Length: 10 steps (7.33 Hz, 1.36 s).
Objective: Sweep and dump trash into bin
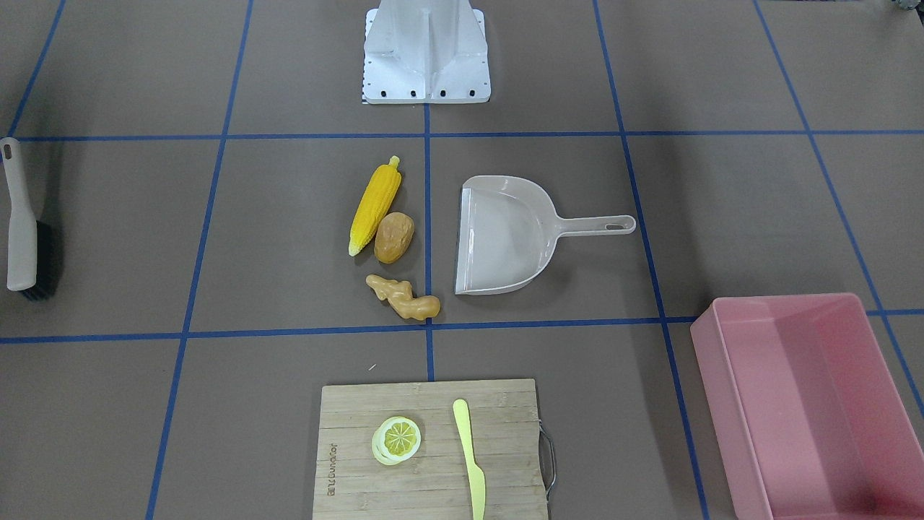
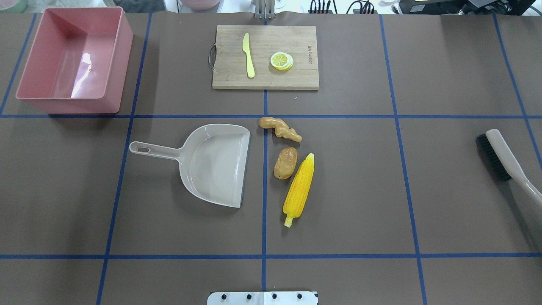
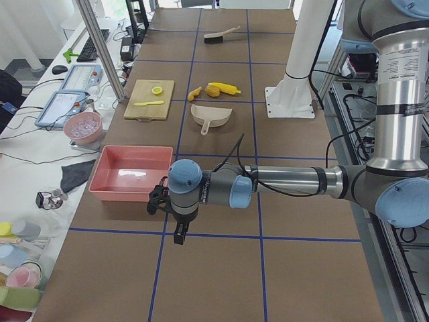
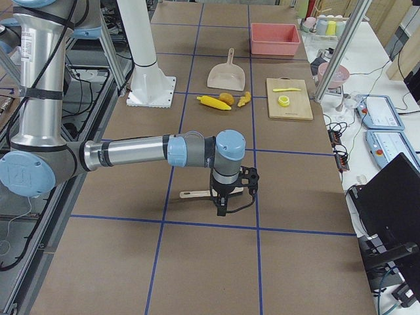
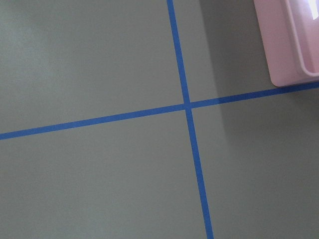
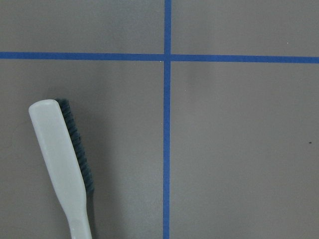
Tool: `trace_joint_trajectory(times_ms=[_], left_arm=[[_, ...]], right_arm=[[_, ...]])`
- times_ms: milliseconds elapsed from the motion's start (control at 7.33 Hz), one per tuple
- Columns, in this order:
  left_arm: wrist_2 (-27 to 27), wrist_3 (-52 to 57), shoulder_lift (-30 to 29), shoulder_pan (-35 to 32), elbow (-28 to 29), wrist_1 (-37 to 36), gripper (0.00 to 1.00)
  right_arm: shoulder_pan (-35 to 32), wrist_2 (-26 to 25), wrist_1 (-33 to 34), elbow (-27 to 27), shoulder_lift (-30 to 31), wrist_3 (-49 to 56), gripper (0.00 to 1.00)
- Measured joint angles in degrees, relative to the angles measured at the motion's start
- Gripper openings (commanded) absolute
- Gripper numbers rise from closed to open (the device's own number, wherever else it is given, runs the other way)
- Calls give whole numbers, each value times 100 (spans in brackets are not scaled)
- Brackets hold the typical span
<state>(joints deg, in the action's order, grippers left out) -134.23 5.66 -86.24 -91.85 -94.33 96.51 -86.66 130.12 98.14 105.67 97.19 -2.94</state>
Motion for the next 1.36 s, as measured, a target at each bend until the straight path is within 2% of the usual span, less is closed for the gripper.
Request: trace_joint_trajectory(times_ms=[818, 1227, 1364], left_arm=[[-96, -4, -7, 2, -44, -5, 99], [-1159, -4, -84, 36, -364, 19, 99], [-1289, -8, -161, 152, -584, 46, 99]], right_arm=[[0, 9, 4, -2, 10, 58, 100], [0, 37, 4, 5, 10, 30, 100], [0, 51, 4, 39, 26, 11, 100]])
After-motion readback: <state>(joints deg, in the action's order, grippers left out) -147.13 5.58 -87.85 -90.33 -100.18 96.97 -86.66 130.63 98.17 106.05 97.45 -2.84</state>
